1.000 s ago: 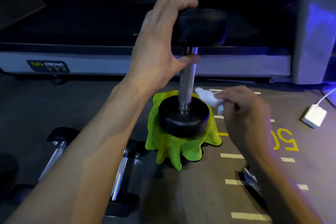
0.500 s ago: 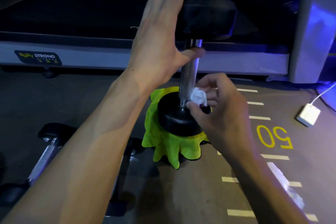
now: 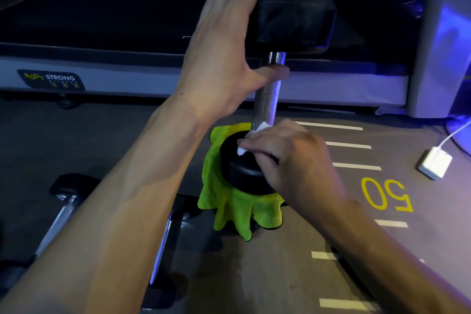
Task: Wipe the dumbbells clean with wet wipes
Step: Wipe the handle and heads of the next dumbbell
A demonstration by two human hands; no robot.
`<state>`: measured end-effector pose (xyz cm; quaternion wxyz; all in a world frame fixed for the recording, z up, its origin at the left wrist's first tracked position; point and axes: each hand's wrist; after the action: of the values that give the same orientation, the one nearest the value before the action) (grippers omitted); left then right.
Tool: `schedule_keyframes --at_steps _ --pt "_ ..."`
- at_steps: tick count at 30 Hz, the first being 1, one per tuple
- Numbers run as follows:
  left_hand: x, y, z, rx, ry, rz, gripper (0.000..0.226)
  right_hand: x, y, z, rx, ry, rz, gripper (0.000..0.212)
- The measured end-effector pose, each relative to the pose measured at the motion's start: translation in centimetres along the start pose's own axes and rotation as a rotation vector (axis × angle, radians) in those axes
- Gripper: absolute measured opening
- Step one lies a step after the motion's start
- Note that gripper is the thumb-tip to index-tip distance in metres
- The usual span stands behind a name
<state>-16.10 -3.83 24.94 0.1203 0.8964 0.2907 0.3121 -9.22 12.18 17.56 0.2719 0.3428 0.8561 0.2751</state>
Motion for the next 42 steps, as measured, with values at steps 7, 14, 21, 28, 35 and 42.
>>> schedule_keyframes --at_steps 7,14,21,28,35,42 --pt "-0.2 0.0 -0.7 -0.033 0.007 0.041 0.079 0.8 0.4 -3.2 0.017 0.091 0.087 0.014" --pt "-0.2 1.0 -0.7 -0.094 0.062 0.107 0.068 0.9 1.6 -6.4 -0.107 0.138 0.181 0.03" --pt "0.0 1.1 -1.2 -0.062 0.129 0.133 0.034 0.2 1.2 -2.2 -0.367 0.149 0.072 0.031" --pt "-0.1 1.0 -1.5 -0.08 0.161 0.173 0.034 0.9 1.4 -3.7 -0.196 0.295 0.222 0.028" --pt "-0.3 0.6 -1.6 -0.055 0.198 0.212 0.033 1.7 3.6 -8.7 -0.192 0.385 0.266 0.019" --pt "-0.4 0.4 -1.7 -0.039 0.207 0.22 0.031 2.5 2.5 -3.4 -0.253 0.436 0.293 0.031"
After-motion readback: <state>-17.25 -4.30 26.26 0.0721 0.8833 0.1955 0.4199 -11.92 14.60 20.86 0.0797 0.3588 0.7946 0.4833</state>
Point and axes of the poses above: each hand's wrist, its own z-axis away from the middle knuckle, its own y-axis out of the back of the hand, x = y × z, and after that the axes turned 12 degrees about x, right-handed
